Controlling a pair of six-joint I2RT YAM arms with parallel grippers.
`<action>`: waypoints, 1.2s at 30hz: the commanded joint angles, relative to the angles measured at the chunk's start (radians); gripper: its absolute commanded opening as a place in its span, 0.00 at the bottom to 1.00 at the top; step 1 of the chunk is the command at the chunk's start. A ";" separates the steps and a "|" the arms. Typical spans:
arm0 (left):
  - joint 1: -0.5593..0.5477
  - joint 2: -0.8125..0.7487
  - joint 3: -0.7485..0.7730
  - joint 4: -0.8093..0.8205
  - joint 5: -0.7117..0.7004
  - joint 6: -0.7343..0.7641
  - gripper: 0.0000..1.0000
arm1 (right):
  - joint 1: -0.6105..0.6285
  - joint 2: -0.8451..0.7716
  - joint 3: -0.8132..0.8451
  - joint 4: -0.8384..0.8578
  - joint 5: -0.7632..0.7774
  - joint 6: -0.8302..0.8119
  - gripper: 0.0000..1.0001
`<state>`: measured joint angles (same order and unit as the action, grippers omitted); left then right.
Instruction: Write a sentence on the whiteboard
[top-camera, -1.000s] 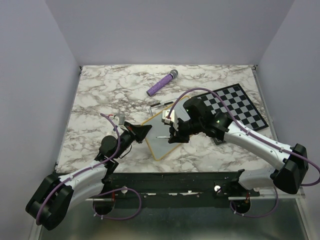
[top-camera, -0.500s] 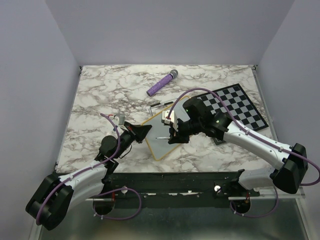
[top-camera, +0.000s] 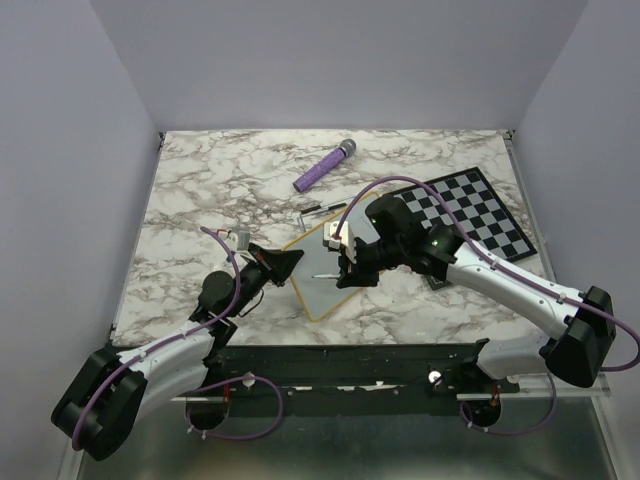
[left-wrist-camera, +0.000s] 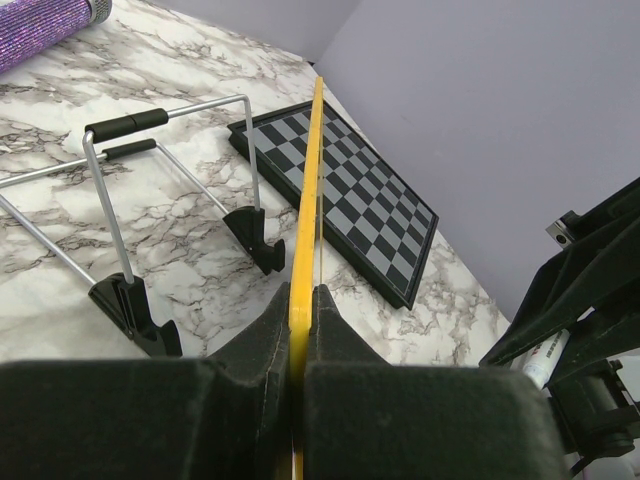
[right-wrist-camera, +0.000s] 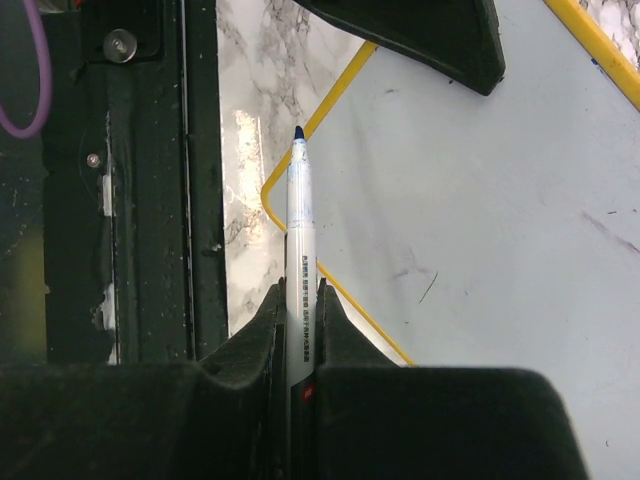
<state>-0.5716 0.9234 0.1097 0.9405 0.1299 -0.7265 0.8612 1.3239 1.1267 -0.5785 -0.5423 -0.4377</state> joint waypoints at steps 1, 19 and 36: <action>-0.004 -0.015 0.008 0.027 -0.024 0.009 0.00 | 0.006 0.017 0.038 -0.021 -0.019 -0.010 0.01; -0.004 -0.015 0.007 0.021 -0.015 0.021 0.00 | 0.006 0.024 0.054 -0.040 -0.019 -0.027 0.01; -0.004 -0.006 0.012 0.021 -0.026 0.012 0.00 | 0.059 0.098 0.133 -0.049 0.039 -0.026 0.01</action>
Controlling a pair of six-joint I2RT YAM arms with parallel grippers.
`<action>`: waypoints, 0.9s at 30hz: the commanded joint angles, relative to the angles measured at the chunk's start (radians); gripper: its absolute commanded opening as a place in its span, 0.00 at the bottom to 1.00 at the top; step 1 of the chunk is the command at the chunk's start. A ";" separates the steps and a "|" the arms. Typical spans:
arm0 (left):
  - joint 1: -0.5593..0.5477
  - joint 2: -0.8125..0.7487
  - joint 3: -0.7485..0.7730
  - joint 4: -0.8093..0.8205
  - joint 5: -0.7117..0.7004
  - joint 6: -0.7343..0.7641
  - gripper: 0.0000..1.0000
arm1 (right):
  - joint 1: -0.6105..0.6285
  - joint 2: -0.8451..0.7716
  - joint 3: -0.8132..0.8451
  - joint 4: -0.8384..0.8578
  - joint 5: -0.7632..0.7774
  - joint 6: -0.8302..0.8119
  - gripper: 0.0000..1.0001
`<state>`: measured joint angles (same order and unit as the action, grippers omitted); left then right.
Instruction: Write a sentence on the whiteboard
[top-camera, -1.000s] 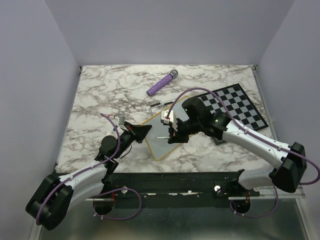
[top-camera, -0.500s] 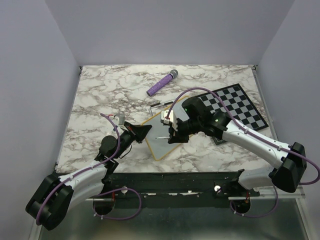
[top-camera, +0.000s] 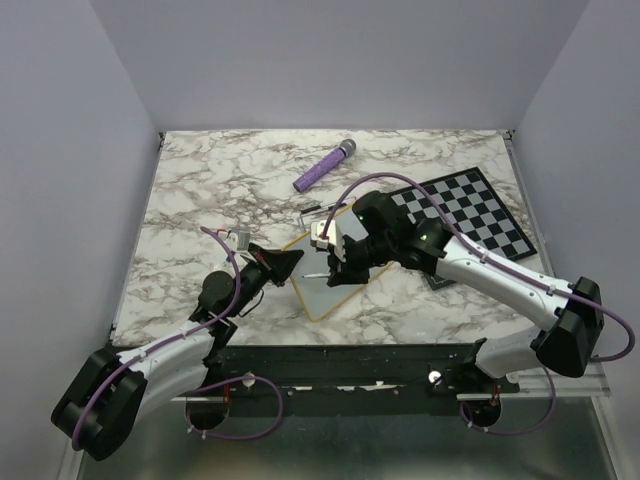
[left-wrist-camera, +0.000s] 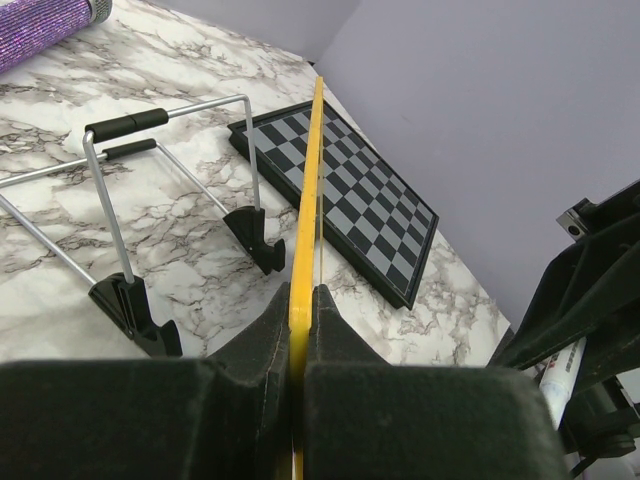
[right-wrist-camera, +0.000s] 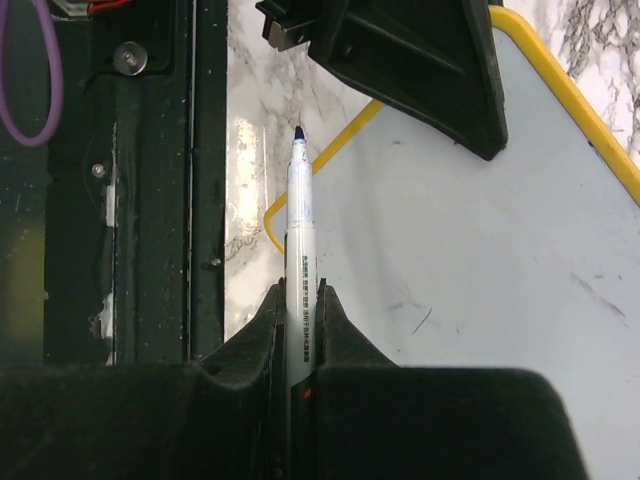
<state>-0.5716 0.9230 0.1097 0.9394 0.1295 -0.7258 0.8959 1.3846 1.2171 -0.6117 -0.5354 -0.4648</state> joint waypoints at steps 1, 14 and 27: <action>-0.004 -0.012 0.008 0.021 -0.030 0.011 0.00 | 0.034 0.047 0.044 -0.014 0.040 0.006 0.01; -0.004 -0.035 -0.004 0.007 -0.042 0.017 0.00 | 0.040 0.155 0.082 0.033 0.186 0.120 0.01; -0.004 -0.023 -0.005 0.024 -0.039 0.017 0.00 | 0.043 0.183 0.084 0.052 0.204 0.150 0.01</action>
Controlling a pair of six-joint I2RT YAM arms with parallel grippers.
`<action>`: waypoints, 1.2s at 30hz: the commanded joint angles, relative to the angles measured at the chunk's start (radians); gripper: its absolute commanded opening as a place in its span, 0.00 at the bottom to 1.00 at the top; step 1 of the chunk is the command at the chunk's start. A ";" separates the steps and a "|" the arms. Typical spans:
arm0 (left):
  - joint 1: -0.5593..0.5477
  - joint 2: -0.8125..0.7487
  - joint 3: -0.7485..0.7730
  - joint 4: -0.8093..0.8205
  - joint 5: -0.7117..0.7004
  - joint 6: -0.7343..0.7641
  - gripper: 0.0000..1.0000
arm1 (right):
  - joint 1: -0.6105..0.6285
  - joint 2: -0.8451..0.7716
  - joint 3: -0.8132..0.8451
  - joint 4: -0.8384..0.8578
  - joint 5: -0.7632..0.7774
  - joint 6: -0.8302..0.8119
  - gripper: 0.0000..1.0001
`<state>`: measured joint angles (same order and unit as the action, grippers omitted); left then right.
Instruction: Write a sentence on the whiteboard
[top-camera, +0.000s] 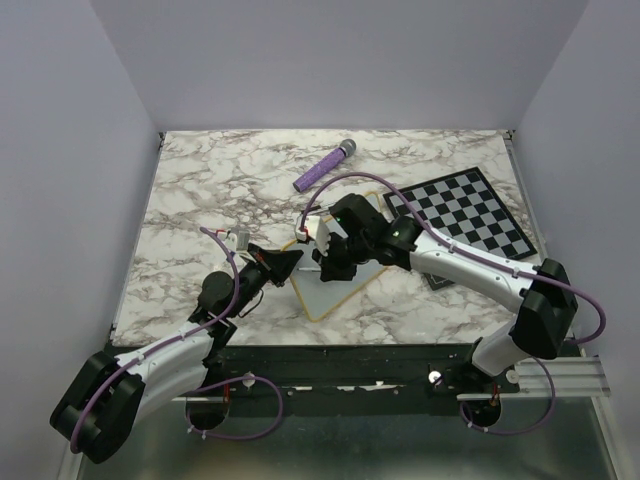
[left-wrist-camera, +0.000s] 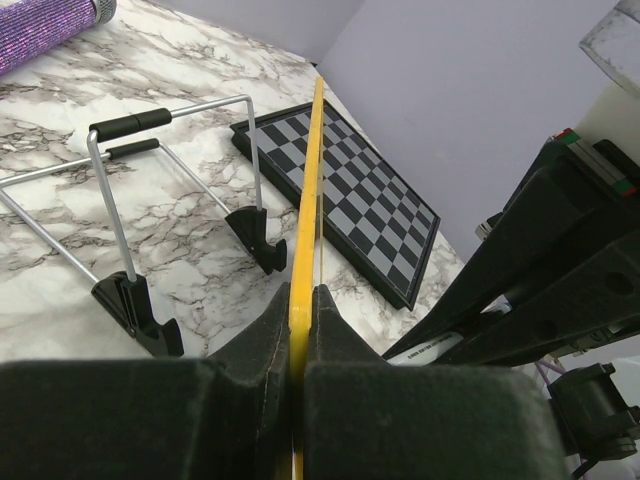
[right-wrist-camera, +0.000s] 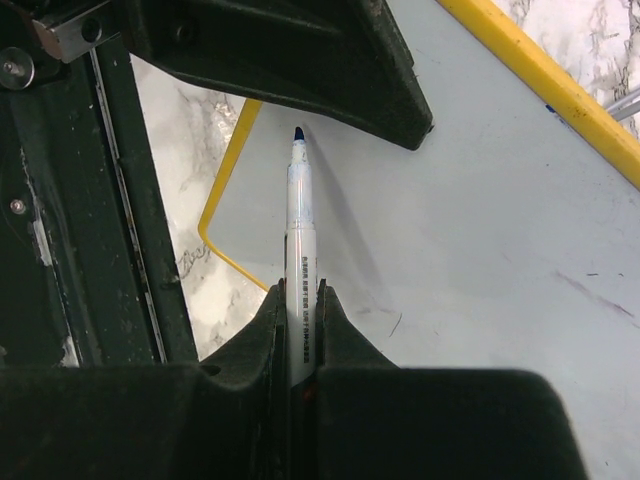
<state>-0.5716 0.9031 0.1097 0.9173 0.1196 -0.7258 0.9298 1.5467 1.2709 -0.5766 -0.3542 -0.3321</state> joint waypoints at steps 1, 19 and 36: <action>-0.004 -0.001 -0.005 0.048 -0.029 0.016 0.00 | 0.007 0.023 0.030 0.017 0.023 0.019 0.01; -0.002 -0.006 -0.002 0.046 -0.021 0.034 0.00 | 0.009 0.033 0.009 0.006 0.018 0.018 0.01; -0.004 -0.021 -0.008 0.032 -0.028 0.043 0.00 | 0.007 -0.017 -0.074 0.009 0.000 0.004 0.00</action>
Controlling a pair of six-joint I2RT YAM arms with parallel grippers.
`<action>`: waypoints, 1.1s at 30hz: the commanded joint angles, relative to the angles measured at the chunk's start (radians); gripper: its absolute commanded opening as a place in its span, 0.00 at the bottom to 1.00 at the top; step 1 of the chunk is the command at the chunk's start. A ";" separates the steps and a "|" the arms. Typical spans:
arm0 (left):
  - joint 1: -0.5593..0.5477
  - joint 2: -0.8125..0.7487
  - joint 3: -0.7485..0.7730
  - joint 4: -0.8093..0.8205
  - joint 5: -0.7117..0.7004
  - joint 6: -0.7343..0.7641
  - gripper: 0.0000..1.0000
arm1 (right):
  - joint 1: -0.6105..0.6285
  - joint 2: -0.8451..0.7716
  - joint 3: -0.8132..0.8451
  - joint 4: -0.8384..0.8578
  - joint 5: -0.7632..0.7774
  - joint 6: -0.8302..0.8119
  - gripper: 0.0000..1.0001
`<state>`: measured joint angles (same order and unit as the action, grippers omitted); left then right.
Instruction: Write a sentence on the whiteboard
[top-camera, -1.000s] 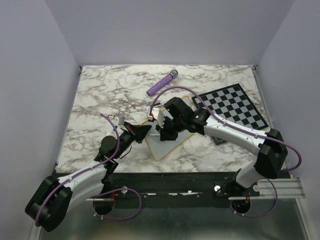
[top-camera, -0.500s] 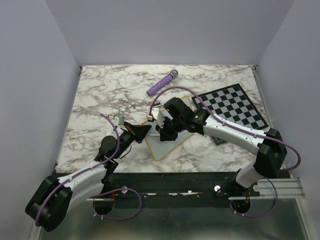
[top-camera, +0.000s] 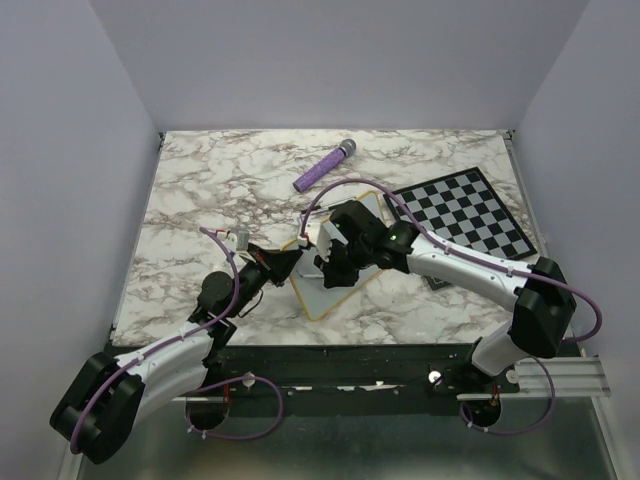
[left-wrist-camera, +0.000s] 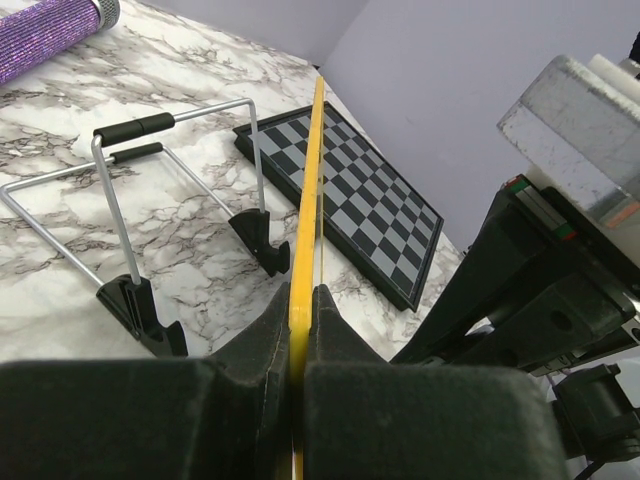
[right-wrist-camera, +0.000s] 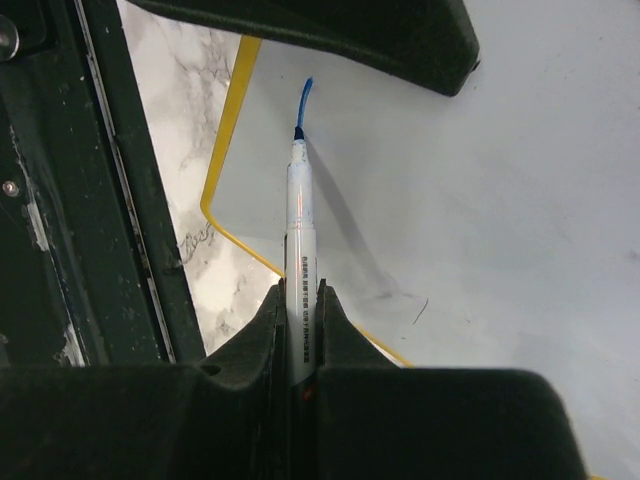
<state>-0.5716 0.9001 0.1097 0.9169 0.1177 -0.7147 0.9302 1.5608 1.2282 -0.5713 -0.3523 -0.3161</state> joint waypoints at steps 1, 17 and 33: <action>-0.004 -0.018 -0.008 0.033 -0.027 0.032 0.00 | 0.007 -0.036 -0.036 0.007 -0.002 -0.012 0.01; -0.004 -0.013 -0.013 0.043 -0.018 0.029 0.00 | 0.006 -0.018 0.031 -0.004 0.058 -0.001 0.01; -0.004 -0.010 -0.016 0.053 -0.012 0.027 0.00 | -0.013 -0.004 0.071 0.004 0.110 0.020 0.00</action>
<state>-0.5716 0.8974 0.1059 0.9188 0.1173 -0.7113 0.9272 1.5513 1.2633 -0.5766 -0.2836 -0.3119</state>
